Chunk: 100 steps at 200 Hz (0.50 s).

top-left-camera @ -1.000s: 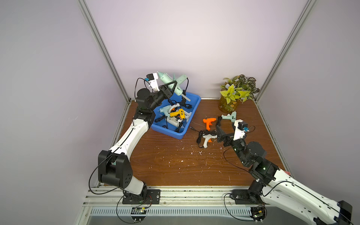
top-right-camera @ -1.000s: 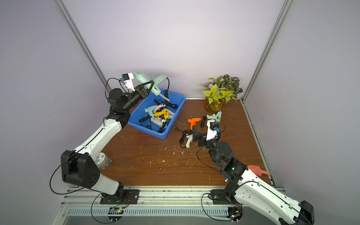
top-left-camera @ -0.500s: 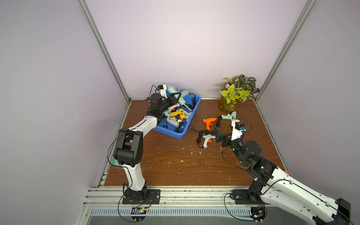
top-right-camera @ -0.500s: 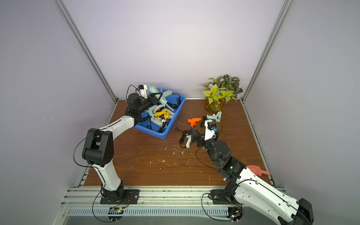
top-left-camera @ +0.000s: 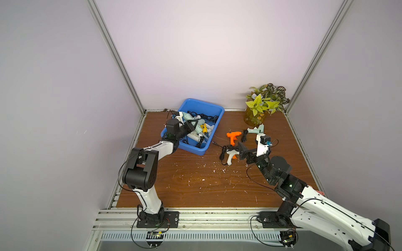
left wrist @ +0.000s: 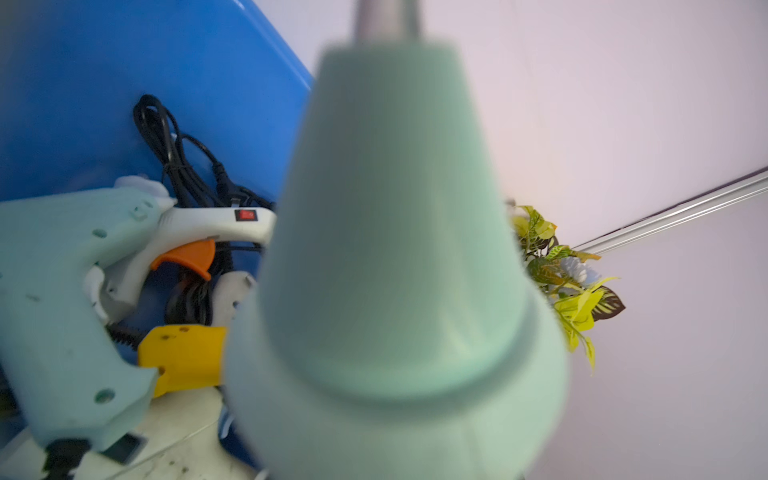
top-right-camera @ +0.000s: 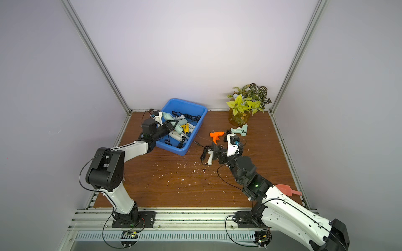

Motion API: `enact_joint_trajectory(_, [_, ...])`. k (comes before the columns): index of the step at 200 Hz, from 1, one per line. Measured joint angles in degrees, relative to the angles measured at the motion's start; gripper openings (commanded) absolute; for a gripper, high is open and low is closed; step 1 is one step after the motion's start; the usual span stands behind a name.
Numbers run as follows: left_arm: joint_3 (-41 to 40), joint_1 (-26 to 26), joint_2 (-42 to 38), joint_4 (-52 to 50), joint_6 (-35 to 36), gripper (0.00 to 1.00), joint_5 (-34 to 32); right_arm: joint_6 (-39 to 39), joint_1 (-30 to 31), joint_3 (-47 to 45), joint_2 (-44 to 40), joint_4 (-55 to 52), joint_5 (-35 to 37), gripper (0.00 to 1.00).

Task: Put the hot melt glue gun into the storage box
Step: Place the hot melt adhesive gun in the storage box.

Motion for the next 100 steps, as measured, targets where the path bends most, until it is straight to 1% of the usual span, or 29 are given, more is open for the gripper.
enact_joint_trajectory(7, [-0.3, 0.0, -0.3, -0.1, 0.4, 0.09, 0.0, 0.0, 0.0, 0.0, 0.2, 0.0, 0.0, 0.99])
enact_joint_trajectory(32, [-0.8, 0.3, -1.2, -1.0, 1.7, 0.22, -0.2, 0.3, 0.0, 0.0, 1.6, -0.4, 0.3, 1.00])
enact_joint_trajectory(44, [-1.1, 0.5, -1.7, -1.5, 2.5, 0.31, -0.6, 0.6, 0.0, 0.0, 2.5, -1.0, 0.9, 0.99])
enact_joint_trajectory(100, [-1.5, 1.8, -5.3, -9.0, 7.7, 0.50, -5.1, 3.9, -0.8, 2.9, 10.3, -6.4, 4.4, 0.99])
